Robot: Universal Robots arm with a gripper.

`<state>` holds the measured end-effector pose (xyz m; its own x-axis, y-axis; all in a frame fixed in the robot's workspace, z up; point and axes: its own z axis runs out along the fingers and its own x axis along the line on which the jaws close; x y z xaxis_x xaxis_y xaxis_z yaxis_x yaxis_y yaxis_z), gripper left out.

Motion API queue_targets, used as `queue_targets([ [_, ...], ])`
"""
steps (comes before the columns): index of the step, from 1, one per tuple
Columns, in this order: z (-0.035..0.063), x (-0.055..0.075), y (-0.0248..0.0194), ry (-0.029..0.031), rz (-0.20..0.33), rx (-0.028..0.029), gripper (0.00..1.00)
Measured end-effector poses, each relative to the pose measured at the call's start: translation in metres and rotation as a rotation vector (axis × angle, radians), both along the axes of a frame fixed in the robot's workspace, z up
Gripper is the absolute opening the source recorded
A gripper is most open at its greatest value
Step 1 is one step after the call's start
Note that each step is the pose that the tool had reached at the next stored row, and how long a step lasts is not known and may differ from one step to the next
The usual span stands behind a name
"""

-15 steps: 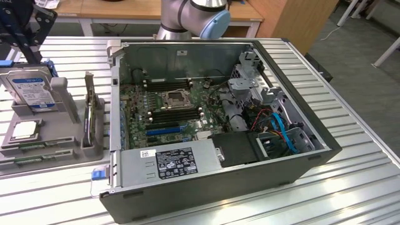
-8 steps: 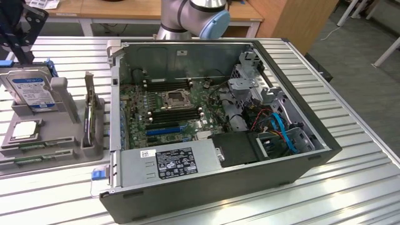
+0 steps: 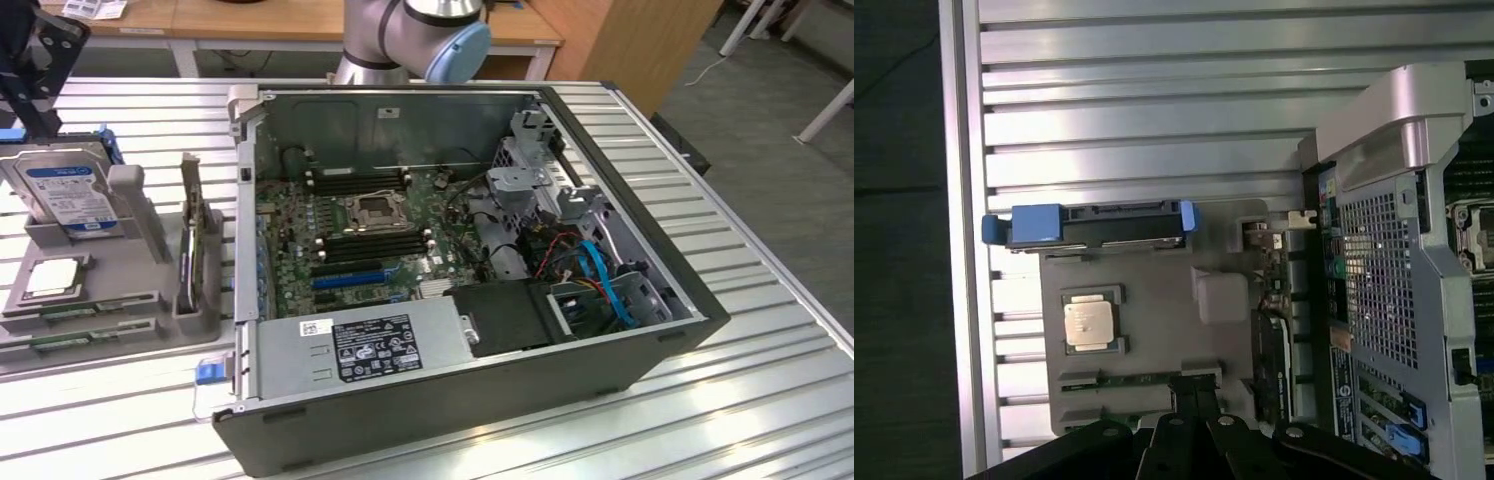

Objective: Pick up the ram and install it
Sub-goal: 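Reach for the ram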

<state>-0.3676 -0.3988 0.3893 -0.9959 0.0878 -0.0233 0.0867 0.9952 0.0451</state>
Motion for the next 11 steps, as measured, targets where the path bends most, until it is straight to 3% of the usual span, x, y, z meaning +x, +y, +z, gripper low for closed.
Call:
queue_targets([
  [11, -0.0019, -0.015, 0.0, 0.0002, -0.001, 0.0, 0.1],
])
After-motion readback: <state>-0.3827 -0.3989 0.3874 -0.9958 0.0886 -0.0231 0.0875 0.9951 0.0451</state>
